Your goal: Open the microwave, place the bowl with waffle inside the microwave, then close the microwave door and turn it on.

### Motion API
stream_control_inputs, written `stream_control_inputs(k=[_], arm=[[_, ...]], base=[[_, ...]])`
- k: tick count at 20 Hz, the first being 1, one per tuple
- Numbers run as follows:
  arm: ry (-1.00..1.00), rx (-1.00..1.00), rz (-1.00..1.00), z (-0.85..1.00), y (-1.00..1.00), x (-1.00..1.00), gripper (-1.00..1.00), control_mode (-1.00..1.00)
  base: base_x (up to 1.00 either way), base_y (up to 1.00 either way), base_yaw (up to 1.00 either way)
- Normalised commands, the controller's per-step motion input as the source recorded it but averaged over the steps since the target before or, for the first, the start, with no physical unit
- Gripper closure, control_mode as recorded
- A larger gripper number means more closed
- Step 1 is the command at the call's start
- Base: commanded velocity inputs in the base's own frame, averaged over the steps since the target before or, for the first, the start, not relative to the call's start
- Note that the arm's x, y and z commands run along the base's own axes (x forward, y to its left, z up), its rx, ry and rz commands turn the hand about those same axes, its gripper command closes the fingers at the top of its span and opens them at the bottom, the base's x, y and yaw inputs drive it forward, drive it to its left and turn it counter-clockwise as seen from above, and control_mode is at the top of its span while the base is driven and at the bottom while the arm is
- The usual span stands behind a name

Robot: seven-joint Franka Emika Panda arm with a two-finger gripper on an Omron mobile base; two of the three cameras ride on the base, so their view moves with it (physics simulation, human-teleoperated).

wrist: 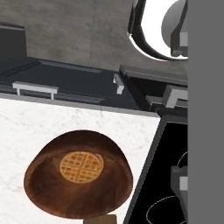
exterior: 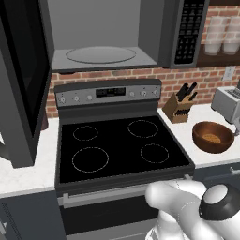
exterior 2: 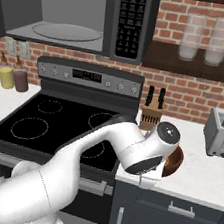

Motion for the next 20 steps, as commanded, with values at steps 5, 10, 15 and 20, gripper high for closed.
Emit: stream_control_inputs(k=[5, 10, 15, 20], arm=[[0.00, 0.02, 0.00, -0.27, -0.27, 0.26, -1.00, -1.00], [0.03, 0.00, 0.00, -0.23, -0.12, 0.39, -1.00, -1.00], [0.02, 0.00, 0.00, -0.28, -0.03, 0.36, -1.00, -1.00], [0.00, 0.00, 0.00, -0.27, -0.08, 0.28, -1.00, -1.00]], base=[[0.00, 0.00, 0.00], [0.00, 0.00, 0.00], [0.00, 0.00, 0.00], [0.00, 0.00, 0.00]])
